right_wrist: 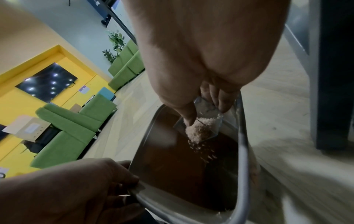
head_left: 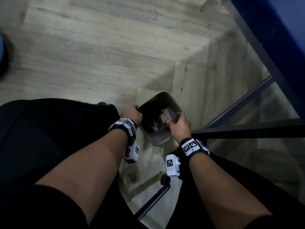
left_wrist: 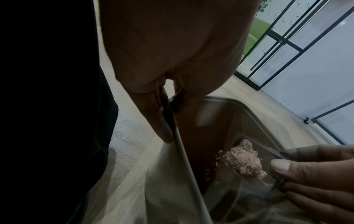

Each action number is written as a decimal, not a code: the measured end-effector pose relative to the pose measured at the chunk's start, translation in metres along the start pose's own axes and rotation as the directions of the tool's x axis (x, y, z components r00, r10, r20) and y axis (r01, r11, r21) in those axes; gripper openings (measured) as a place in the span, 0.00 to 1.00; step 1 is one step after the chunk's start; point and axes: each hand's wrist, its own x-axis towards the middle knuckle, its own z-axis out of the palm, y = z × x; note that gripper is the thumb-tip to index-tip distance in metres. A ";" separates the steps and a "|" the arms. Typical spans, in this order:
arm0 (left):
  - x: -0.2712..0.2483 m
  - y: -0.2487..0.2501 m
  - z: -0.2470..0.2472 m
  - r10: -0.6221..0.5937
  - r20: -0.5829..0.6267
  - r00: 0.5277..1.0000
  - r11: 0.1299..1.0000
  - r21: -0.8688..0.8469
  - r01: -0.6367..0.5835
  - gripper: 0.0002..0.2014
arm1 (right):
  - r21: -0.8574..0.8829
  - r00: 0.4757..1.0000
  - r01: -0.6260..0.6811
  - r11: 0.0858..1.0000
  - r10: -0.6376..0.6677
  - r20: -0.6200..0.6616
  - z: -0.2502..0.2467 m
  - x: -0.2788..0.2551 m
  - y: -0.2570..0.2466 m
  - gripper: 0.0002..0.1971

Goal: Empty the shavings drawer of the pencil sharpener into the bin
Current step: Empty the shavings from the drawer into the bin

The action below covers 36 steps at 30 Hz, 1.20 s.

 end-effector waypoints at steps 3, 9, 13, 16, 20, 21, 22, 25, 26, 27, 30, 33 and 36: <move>0.000 0.000 0.000 0.000 0.003 1.000 1.000 0.002 0.000 0.24 | -0.004 1.000 0.004 1.000 -0.004 -0.003 0.000 -0.002 -0.001 0.25; 0.000 0.001 -0.001 0.008 0.001 1.000 1.000 -0.005 -0.008 0.21 | -0.001 1.000 0.000 1.000 0.000 -0.002 0.000 -0.005 -0.003 0.23; 0.001 0.002 -0.001 0.008 0.008 1.000 1.000 -0.007 -0.008 0.19 | -0.002 1.000 -0.001 1.000 0.001 0.023 0.001 -0.007 -0.002 0.23; 0.001 0.002 -0.001 0.003 0.014 1.000 1.000 -0.006 -0.003 0.19 | -0.002 1.000 0.007 1.000 -0.007 0.018 0.001 -0.008 -0.001 0.22; 0.002 0.001 0.000 -0.001 0.018 1.000 1.000 -0.007 0.001 0.20 | -0.008 0.999 0.015 1.000 -0.014 0.029 0.001 -0.009 -0.002 0.22; 0.003 0.001 0.000 0.001 0.020 1.000 1.000 -0.005 0.000 0.21 | -0.015 0.999 0.022 1.000 -0.021 0.033 0.002 -0.009 -0.003 0.22; 0.003 0.001 0.001 0.002 0.022 1.000 1.000 -0.003 -0.002 0.22 | -0.022 0.999 0.030 0.999 -0.030 0.033 0.003 -0.010 -0.003 0.22; 0.003 0.001 0.000 0.005 0.023 1.000 1.000 -0.002 -0.005 0.22 | -0.033 0.998 0.047 0.998 -0.046 0.032 0.005 -0.011 -0.004 0.21; 0.003 0.001 0.000 0.010 0.021 1.000 1.000 0.000 -0.010 0.21 | -0.031 0.999 0.045 0.999 -0.044 0.028 0.006 -0.011 -0.003 0.21; 0.002 0.001 -0.001 0.010 0.018 1.000 1.000 0.002 -0.010 0.20 | -0.023 0.999 0.039 0.999 -0.039 0.026 0.006 -0.011 -0.003 0.21; 0.002 0.000 -0.001 0.014 0.013 1.000 1.000 0.006 -0.015 0.20 | -0.024 0.999 0.038 0.999 -0.038 0.024 0.007 -0.010 -0.002 0.21; 0.001 0.000 -0.001 0.013 0.013 1.000 1.000 0.004 -0.013 0.19 | -0.043 0.998 0.065 0.997 -0.064 0.028 0.006 -0.010 -0.002 0.21; 0.002 0.001 -0.001 0.008 0.011 1.000 1.000 -0.002 -0.008 0.20 | -0.095 0.995 0.099 0.991 -0.096 0.029 0.008 -0.012 -0.001 0.22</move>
